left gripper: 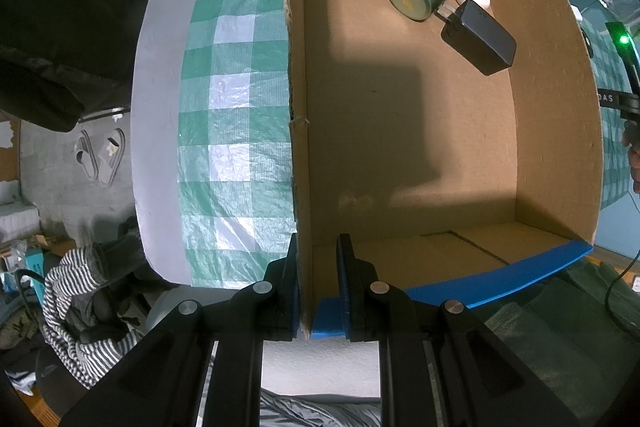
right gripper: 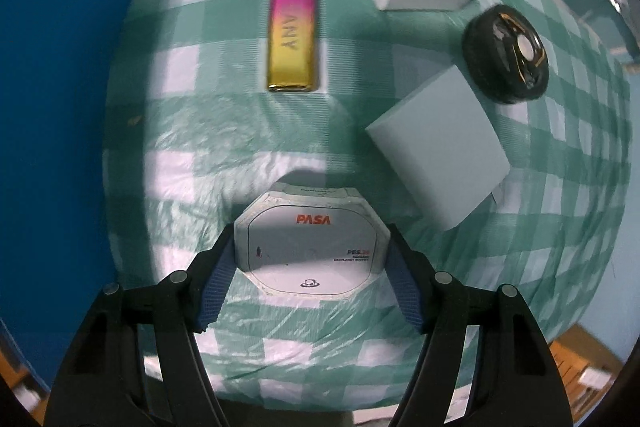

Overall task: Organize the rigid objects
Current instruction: 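Grasp the white octagonal PASA case with the right gripper, then carry the PASA case with the right gripper into the box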

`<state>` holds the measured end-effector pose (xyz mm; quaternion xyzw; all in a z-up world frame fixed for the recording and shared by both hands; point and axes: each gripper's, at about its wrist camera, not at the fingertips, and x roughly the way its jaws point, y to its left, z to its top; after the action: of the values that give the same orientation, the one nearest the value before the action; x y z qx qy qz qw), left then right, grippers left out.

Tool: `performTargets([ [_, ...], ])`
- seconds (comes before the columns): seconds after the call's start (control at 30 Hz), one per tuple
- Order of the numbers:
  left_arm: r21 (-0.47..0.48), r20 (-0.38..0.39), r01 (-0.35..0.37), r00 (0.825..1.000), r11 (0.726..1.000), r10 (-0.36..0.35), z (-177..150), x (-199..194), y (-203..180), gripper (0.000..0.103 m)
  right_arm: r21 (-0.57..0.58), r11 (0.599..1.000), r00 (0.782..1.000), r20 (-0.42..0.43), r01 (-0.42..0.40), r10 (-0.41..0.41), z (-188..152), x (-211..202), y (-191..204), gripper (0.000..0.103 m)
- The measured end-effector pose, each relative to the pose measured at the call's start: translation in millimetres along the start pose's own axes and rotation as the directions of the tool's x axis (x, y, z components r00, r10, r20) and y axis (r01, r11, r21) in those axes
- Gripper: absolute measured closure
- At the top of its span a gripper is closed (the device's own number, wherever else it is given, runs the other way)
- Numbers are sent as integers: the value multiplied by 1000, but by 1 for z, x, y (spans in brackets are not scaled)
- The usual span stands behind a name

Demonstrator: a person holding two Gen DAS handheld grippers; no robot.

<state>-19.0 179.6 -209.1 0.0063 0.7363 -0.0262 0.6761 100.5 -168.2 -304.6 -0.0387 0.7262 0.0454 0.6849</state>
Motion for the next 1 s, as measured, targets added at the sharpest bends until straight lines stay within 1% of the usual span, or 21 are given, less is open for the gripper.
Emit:
performTargets([
  [0.2, 3, -1, -1, 1000, 1000, 1, 0, 1, 0, 88, -74, 997, 999, 38, 0, 3, -11, -16, 14, 32],
  [0.3, 4, 0, -2, 1000, 1000, 2, 1, 1, 0, 88, -109, 994, 999, 48, 1, 4, -12, -28, 13, 32],
  [0.33, 4, 1, -3, 1000, 1000, 3, 1, 1, -1, 88, -120, 993, 999, 49, 2, 4, -18, -33, 10, 32],
  [0.47, 6, 5, -3, 1000, 1000, 3, 2, 0, -2, 88, -153, 988, 998, 62, -1, 10, -23, -49, 16, 32],
  [0.6, 9, 6, -4, 1000, 1000, 4, 2, -1, -4, 88, -191, 982, 997, 80, 7, 8, -25, -64, 18, 32],
  [0.67, 9, 6, -5, 1000, 1000, 5, 3, -2, -5, 88, -204, 979, 996, 88, 7, 11, -20, -69, 18, 32],
  [0.8, 9, 7, -5, 1000, 1000, 5, 3, -2, -5, 88, -240, 971, 994, 108, 2, 25, -19, -90, 22, 32],
  [0.83, 8, 7, -5, 1000, 1000, 5, 3, -2, -5, 88, -250, 968, 993, 115, 1, 29, -24, -99, 25, 32],
  [1.0, 7, 6, -4, 1000, 1000, 4, 3, -2, -5, 88, -290, 957, 989, 141, -6, 49, -17, -124, 34, 32],
])
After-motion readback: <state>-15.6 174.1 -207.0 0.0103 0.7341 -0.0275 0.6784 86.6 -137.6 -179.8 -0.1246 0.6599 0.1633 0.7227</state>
